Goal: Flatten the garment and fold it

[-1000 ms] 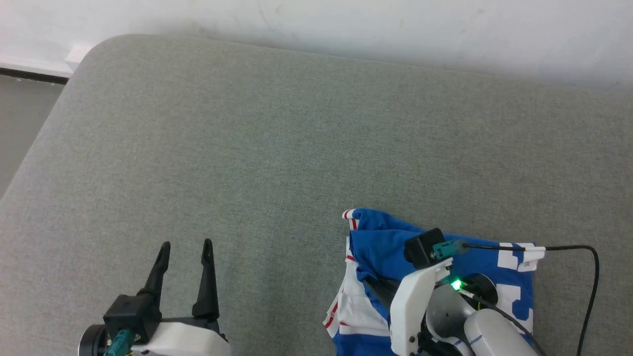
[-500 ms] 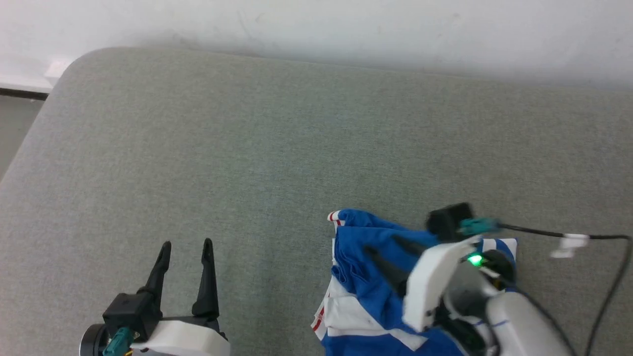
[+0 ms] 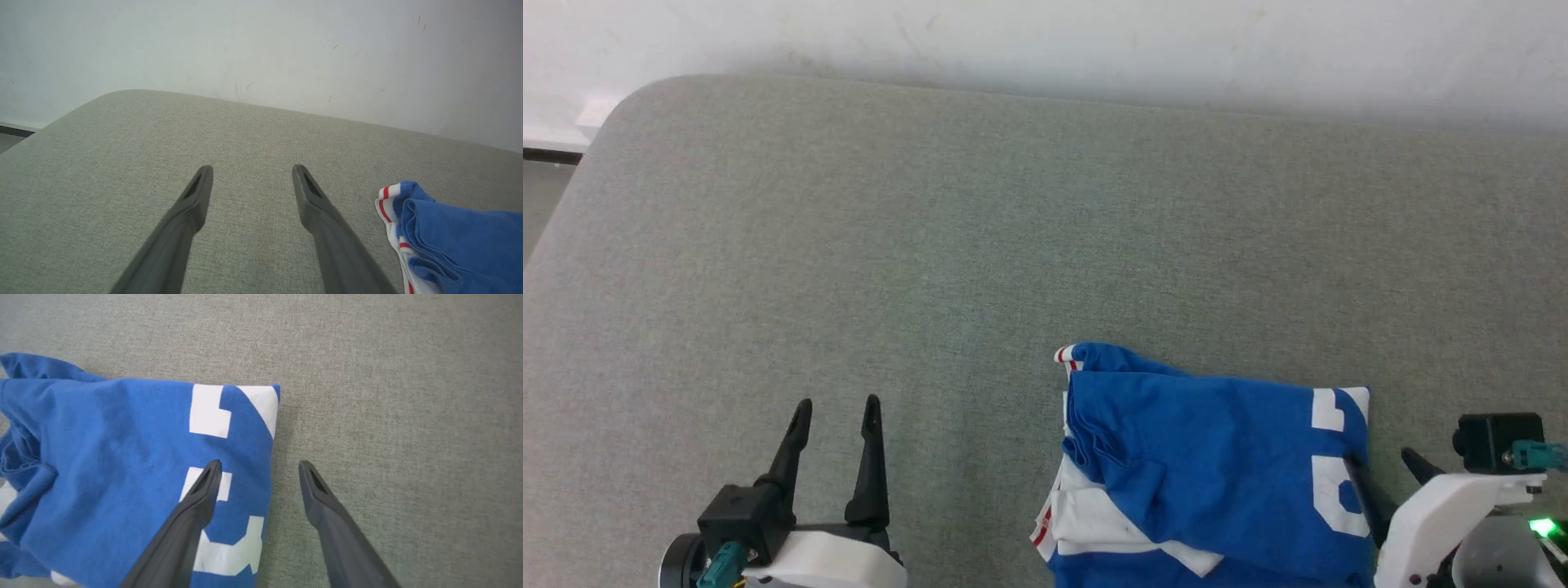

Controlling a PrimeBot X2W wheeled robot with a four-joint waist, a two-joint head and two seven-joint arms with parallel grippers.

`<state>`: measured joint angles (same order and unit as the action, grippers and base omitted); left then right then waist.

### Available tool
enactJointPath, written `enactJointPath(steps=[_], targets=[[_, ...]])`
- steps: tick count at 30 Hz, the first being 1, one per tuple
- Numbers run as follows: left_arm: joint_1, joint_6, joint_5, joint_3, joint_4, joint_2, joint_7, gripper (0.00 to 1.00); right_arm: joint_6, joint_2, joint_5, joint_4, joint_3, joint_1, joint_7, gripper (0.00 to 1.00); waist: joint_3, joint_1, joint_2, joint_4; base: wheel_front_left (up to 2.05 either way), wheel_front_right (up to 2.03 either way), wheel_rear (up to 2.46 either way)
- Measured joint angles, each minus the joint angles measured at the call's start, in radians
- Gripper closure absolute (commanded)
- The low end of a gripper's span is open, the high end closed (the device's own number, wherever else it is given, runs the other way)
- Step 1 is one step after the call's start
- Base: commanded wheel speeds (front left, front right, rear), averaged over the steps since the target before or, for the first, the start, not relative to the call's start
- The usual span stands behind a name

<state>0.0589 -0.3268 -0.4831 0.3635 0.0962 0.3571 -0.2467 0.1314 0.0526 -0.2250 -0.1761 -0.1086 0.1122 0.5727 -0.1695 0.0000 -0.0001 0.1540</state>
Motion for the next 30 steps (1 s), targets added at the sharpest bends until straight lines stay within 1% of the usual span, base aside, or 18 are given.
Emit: enactJointPath(steps=[3, 6, 11, 12, 13, 19, 25, 27, 30], targets=[[-0.001, 0.001, 0.0, 0.004, -0.001, 0.001, 0.001, 0.0, 0.0, 0.0, 0.017, 0.032, -0.027, 0.009, 0.005, 0.0, 0.0, 0.0, 0.0, 0.008, 0.0, 0.0, 0.0], [-0.002, 0.002, 0.0, 0.005, -0.001, 0.009, 0.005, 0.0, 0.0, -0.001, -0.003, 0.084, -0.033, 0.014, 0.007, 0.0, 0.003, 0.0, 0.0, 0.019, 0.0, 0.0, 0.0], [-0.002, 0.002, 0.0, 0.005, 0.002, 0.02, 0.011, 0.0, 0.0, 0.002, -0.025, 0.183, -0.016, -0.008, -0.01, 0.0, 0.009, -0.0001, 0.0, 0.033, 0.0, 0.0, 0.0], [-0.002, 0.001, 0.0, 0.005, 0.003, 0.021, 0.013, 0.0, 0.0, 0.003, -0.042, 0.197, -0.014, -0.018, -0.011, 0.71, 0.01, -0.0001, 0.0, 0.036, 0.0, 0.0, 0.0], [-0.002, 0.001, 0.0, 0.005, 0.004, 0.023, 0.014, 0.0, 0.0, 0.005, -0.058, 0.211, -0.012, -0.029, -0.011, 1.0, 0.01, -0.0001, 0.0, 0.038, 0.0, 0.0, 0.0], [-0.003, -0.001, 0.007, 0.01, 0.029, 0.026, 0.015, 0.0, 0.0, 0.003, -0.067, 0.237, 0.016, -0.07, -0.031, 1.0, 0.006, -0.0001, 0.0, 0.033, 0.0, 0.0, 0.0], [-0.02, -0.009, 0.02, 0.012, 0.056, 0.029, 0.014, 0.0, 0.0, 0.002, -0.043, 0.236, 0.013, -0.121, -0.038, 1.0, -0.001, 0.0, 0.0001, 0.002, 0.0, 0.0, 0.0], [-0.036, -0.01, 0.026, 0.012, 0.061, 0.03, 0.013, 0.0, 0.0, 0.013, -0.032, 0.231, 0.014, -0.15, -0.036, 1.0, -0.006, 0.0001, 0.0001, -0.012, 0.0, 0.0, 0.0], [-0.054, -0.01, 0.038, 0.016, 0.068, 0.032, 0.013, 0.0, 0.0, 0.054, -0.025, 0.222, 0.018, -0.204, -0.027, 1.0, -0.017, 0.0001, 0.0001, -0.036, 0.0, 0.0, 0.0]])
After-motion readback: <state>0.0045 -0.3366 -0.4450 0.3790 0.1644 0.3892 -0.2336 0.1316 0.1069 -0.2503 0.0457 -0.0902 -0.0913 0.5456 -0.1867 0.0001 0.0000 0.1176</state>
